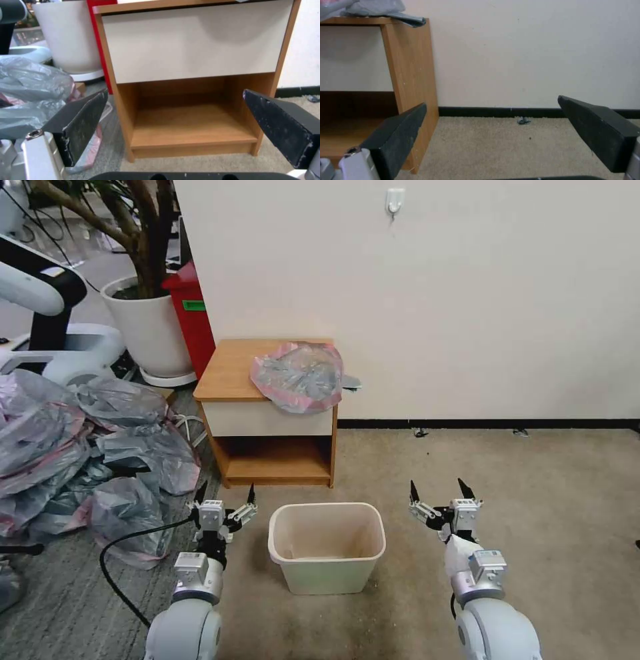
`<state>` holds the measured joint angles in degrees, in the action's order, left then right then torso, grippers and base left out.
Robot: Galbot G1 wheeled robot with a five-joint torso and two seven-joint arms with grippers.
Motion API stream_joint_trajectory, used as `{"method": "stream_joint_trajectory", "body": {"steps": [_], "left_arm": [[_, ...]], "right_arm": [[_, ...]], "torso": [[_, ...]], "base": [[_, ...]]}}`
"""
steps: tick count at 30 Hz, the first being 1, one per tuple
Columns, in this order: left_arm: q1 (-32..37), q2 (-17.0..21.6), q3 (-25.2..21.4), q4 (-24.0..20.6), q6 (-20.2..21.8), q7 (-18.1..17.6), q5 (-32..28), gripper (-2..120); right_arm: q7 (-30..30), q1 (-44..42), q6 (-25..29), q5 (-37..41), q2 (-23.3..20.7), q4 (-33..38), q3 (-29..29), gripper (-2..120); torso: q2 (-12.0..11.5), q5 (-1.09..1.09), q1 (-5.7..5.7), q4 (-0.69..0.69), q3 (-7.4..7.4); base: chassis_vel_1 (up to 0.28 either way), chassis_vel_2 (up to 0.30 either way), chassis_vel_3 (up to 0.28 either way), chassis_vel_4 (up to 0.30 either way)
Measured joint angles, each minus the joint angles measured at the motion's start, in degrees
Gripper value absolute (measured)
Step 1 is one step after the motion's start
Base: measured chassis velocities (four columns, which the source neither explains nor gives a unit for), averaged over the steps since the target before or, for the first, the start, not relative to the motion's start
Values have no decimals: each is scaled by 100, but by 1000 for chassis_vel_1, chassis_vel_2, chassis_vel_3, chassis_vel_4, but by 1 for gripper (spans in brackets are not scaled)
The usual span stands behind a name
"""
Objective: Pick up the garbage bag from the table and place it over the trash can.
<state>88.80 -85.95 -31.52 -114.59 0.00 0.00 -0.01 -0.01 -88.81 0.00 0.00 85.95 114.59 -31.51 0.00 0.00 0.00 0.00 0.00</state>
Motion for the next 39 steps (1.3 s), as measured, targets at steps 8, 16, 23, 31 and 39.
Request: {"method": "stream_joint_trajectory", "body": {"steps": [8, 16, 23, 31, 39], "left_arm": [[172, 31, -95, -299, 90, -41, -147, 100], [763, 140, -381, -1228, 355, -233, -587, 100], [1325, 304, -653, -2052, 477, -440, -1045, 100], [1425, 409, -670, -2014, 129, -352, -1168, 100], [1316, 445, -676, -1758, -116, -273, -1160, 100]], "right_arm": [[4, -19, -23, 6, 4, 51, -2, 100], [119, -363, -442, 216, 143, 896, -41, 100], [255, -743, -910, 456, 305, 1813, -88, 100], [177, -834, -355, 1107, 180, 2105, -131, 100], [74, -743, -186, 1155, 130, 1938, -64, 100]], "torso": [[0, -1, 0, 0, 0], [0, -2, 0, 0, -1], [0, 2, 0, 1, -1], [0, -1, 0, 0, -1], [0, 0, 0, 0, 0]], "base": [[0, 0, 0, 0], [0, 0, 0, 0], [0, 0, 0, 0], [0, 0, 0, 0], [0, 0, 0, 0]]}}
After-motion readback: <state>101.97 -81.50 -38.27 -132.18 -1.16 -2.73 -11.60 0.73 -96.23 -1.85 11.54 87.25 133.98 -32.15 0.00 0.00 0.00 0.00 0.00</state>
